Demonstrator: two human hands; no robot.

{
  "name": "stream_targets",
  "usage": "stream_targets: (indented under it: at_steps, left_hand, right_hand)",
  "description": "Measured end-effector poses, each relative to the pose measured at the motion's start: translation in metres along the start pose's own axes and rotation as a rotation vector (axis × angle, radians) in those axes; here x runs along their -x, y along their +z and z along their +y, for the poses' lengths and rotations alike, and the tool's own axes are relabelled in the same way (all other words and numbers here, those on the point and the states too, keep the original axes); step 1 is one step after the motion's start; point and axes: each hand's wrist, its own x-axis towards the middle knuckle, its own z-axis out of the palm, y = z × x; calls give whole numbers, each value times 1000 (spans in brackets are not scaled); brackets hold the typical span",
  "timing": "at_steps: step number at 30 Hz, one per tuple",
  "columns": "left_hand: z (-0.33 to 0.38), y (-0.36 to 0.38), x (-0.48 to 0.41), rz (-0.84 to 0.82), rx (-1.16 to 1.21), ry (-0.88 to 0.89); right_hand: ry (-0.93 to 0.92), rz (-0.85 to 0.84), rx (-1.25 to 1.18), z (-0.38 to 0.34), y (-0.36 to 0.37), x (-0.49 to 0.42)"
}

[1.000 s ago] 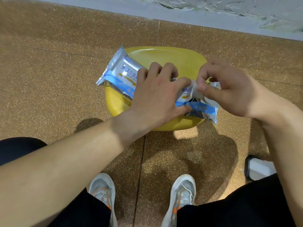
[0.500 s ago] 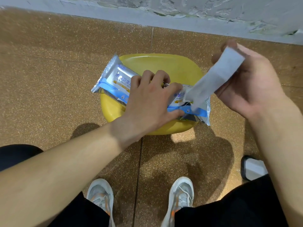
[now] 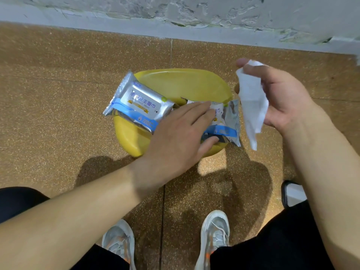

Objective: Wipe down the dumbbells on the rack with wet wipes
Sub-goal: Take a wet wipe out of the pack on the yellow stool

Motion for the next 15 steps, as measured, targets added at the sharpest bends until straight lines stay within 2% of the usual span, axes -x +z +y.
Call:
stream_targets:
  at_steps: [3,6,9,15]
  left_hand:
    - [2,1,5,-105,-11,41]
    - [4,1,8,-266,-70,63]
    - [5,3,10,-374,-108,38]
    - [4,7,10,-437,-204,34]
  right_hand:
    - [-10,-103,-121,-2,-7,1]
    - [56,-92,-12,-4,-13,5]
    - [44,-37,257,0,-18,8]
    - [10,-83,1139,15,-14,20]
